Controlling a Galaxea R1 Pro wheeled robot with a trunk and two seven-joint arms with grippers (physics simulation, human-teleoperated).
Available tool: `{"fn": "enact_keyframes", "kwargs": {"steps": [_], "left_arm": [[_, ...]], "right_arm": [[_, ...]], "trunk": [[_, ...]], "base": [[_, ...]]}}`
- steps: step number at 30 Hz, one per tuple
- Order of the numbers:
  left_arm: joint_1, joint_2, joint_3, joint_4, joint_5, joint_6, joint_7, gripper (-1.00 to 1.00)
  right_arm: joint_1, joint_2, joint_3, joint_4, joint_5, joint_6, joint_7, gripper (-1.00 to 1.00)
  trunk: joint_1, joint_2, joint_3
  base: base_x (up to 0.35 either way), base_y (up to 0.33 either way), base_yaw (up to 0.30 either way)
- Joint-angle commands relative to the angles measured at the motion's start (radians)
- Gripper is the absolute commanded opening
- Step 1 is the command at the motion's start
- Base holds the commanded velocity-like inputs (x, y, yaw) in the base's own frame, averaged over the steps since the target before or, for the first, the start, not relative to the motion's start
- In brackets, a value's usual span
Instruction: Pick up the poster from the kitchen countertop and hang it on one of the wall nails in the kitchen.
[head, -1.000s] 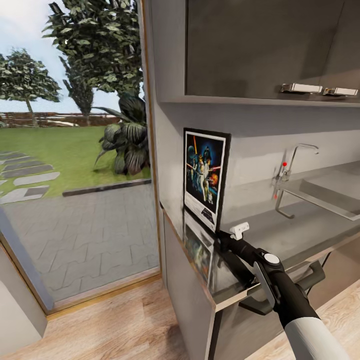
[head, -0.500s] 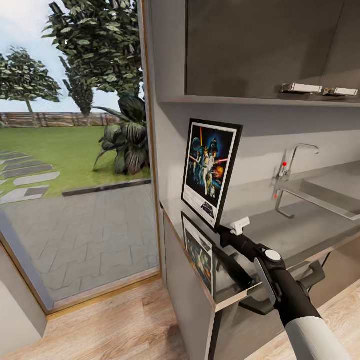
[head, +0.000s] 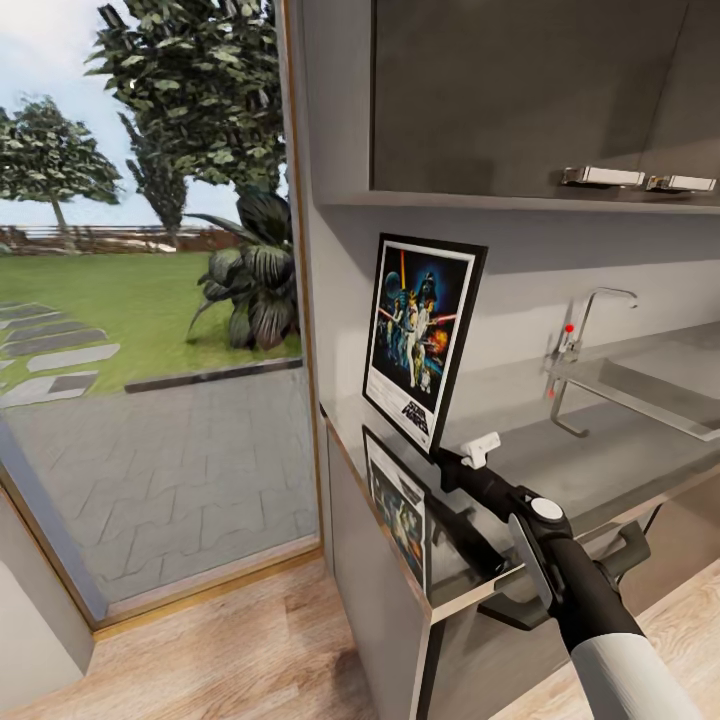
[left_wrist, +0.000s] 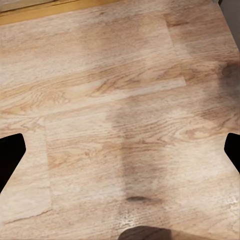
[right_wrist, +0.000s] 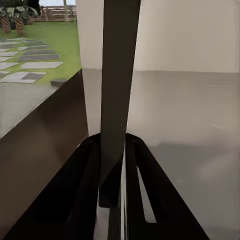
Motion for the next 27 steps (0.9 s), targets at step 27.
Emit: {"fn": "enact_keyframes", "kwargs": {"steps": [27], "left_arm": [[0.001, 0.000, 0.001, -0.002, 0.000, -0.002, 0.000, 1.00]], "right_arm": [[0.000, 0.001, 0.003, -0.036, -0.005, 0.013, 0.004, -1.00]], "trunk": [[0.000, -0.001, -0.001]], "base": [[-0.233, 0.000, 0.077]]}}
